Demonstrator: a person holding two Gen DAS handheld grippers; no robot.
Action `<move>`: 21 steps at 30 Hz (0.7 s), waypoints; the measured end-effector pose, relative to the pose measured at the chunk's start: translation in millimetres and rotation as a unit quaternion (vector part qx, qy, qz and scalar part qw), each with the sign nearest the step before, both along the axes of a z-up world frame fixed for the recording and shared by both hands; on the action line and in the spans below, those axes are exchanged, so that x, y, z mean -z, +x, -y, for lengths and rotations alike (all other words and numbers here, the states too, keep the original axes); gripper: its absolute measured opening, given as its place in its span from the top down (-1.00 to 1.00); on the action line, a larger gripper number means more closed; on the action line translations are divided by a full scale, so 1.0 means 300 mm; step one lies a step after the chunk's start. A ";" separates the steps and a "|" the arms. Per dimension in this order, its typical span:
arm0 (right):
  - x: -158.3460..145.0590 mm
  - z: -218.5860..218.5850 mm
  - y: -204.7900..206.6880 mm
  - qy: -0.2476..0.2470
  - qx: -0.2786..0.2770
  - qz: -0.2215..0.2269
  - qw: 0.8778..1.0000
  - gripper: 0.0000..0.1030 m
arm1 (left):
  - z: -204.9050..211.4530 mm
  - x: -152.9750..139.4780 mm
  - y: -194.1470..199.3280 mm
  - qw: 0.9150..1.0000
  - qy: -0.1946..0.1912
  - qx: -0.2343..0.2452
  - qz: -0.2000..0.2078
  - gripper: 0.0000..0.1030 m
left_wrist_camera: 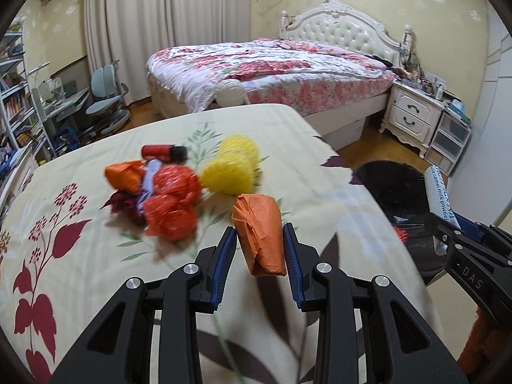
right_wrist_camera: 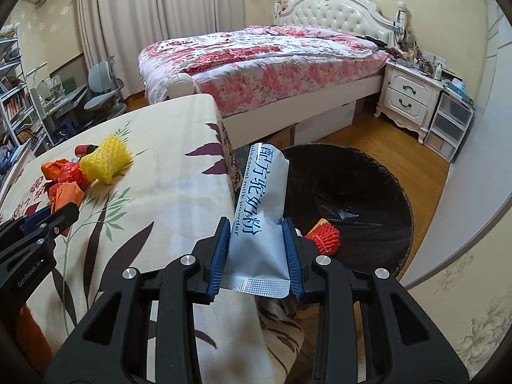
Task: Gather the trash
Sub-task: 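Carry orange bag and white sachet over the bin and open both tools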
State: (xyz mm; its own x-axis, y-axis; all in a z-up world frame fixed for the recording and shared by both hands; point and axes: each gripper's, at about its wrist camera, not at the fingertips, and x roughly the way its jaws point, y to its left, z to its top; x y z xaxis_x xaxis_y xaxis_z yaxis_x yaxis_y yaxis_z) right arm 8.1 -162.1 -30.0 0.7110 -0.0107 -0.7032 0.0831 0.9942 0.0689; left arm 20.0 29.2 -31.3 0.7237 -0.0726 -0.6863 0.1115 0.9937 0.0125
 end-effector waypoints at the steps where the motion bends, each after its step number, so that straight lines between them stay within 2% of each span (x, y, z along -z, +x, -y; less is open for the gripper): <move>1: 0.000 0.015 0.003 -0.001 0.005 0.000 1.000 0.37 | 0.019 -0.001 0.007 1.000 0.000 0.006 0.001 0.36; 12: -0.003 0.169 0.026 -0.004 0.056 0.005 0.998 0.37 | 0.219 -0.008 0.079 0.998 0.000 0.062 0.011 0.36; 21: 0.017 0.263 0.063 -0.005 0.083 0.001 0.997 0.37 | 0.342 0.005 0.156 0.996 0.008 0.085 0.015 0.36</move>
